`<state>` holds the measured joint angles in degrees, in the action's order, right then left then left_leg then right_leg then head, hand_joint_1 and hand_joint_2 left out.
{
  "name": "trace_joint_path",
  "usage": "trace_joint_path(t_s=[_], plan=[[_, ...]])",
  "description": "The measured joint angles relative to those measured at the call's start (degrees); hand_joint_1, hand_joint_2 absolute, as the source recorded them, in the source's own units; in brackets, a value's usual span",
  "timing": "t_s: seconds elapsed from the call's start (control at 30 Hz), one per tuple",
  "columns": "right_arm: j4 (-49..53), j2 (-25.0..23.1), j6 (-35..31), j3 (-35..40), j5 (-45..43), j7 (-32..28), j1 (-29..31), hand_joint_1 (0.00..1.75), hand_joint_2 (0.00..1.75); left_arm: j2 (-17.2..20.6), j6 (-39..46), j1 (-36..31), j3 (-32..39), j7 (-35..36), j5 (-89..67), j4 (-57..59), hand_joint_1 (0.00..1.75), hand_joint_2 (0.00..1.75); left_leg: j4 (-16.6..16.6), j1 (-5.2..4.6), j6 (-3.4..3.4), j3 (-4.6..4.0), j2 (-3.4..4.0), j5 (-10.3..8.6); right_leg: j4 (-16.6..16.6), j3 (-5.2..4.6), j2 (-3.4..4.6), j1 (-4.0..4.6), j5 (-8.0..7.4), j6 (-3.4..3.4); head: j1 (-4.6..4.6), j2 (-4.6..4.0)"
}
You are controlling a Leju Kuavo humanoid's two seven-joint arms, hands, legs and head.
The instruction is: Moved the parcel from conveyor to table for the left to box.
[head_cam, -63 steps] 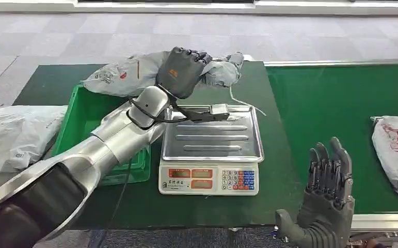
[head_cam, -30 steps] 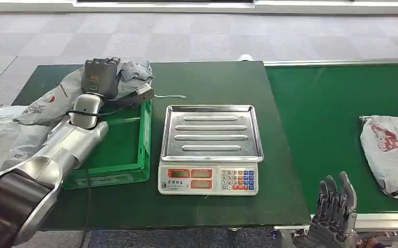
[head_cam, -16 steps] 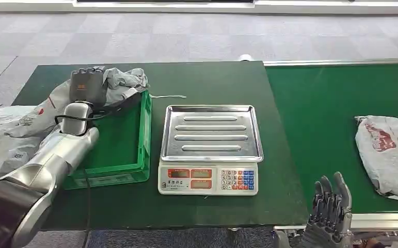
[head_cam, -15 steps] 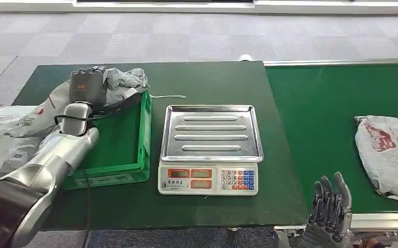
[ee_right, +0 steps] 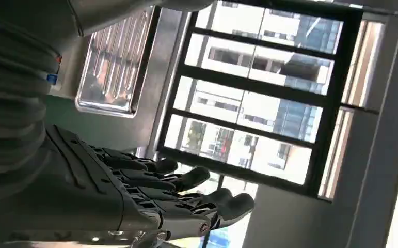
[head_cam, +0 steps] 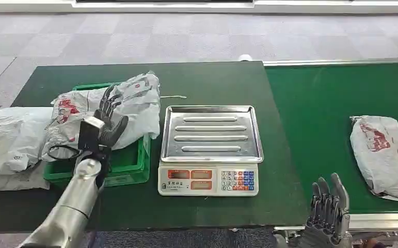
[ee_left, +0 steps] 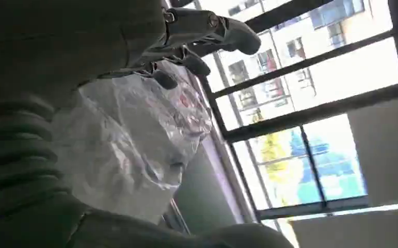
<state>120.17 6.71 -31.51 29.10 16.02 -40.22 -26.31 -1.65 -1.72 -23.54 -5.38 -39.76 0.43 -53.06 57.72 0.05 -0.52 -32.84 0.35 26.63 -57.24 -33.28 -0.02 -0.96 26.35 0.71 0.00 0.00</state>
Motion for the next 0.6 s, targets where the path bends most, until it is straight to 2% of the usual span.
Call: trace_joint_path(t_s=[0.1, 0.2, 0.4, 0.6], plan=[[1.3, -1.4, 7.3, -2.6, -2.0, 0.0, -0.7, 0.0, 1.75, -3.0, 0.5, 11.5, -0.3, 2.0, 0.9, -14.0, 0.0, 0.0, 0.0, 0.03, 0.0, -0.08, 0.09, 0.12, 0.0, -0.08, 0.07, 0.04, 0.03, -0.03, 0.0, -0.02], [1.4, -2.6, 13.1, -5.9, -4.8, 0.0, 0.0, 0.0, 1.75, -4.6, -0.2, 17.4, -0.4, 3.6, 2.3, -24.5, 0.0, 0.0, 0.0, 0.01, 0.06, -0.13, 0.08, 0.17, 0.0, -0.09, 0.02, 0.02, 0.04, -0.01, -0.02, -0.02], [1.6, -5.9, 19.9, -11.3, -4.4, 0.0, 0.4, 0.0, 1.75, -5.9, -4.0, 22.1, -0.2, 3.5, 0.1, -34.4, 0.0, 0.0, 0.0, 0.06, 0.08, -0.14, -0.09, 0.16, 0.0, 0.01, -0.15, 0.07, 0.1, 0.07, 0.0, -0.02], [1.6, -8.6, 22.3, -15.2, -4.3, 0.0, 0.7, 0.0, 1.75, -7.3, -5.2, 23.4, 0.4, 4.0, -2.5, -38.2, 0.0, 0.0, 0.0, 0.08, 0.07, -0.13, -0.1, 0.15, 0.0, 0.02, -0.16, 0.08, 0.1, 0.07, 0.0, -0.02]])
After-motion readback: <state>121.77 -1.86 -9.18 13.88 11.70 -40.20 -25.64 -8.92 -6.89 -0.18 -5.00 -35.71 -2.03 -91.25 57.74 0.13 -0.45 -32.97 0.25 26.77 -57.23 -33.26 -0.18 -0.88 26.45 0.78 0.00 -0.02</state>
